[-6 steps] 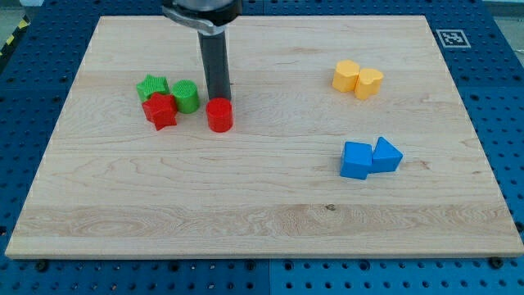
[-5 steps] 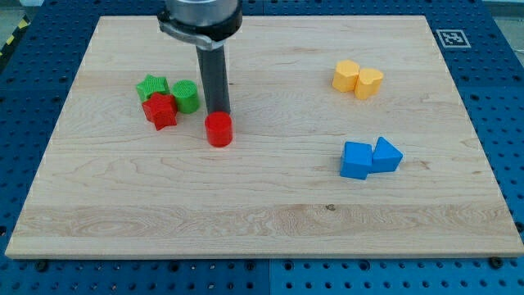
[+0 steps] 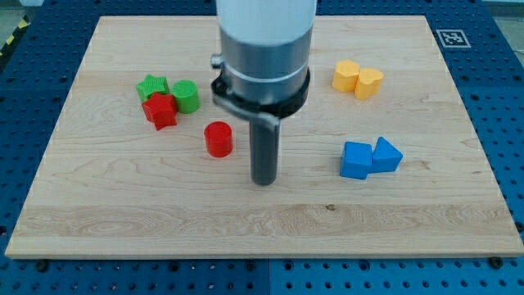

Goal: Point your arm at the red star

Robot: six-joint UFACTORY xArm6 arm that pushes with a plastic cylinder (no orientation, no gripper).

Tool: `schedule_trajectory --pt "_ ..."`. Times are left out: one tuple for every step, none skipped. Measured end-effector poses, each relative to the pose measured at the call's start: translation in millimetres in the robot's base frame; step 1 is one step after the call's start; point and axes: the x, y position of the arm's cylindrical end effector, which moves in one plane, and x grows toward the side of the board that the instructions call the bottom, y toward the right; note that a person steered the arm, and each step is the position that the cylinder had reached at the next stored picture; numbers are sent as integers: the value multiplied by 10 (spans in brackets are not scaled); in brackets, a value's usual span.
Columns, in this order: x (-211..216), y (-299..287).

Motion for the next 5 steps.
schedule_trajectory --pt "-16 -542" --pt "-266 -1069" --pt "-561 -1583" --pt "-882 -1861" --pt "-907 -1651"
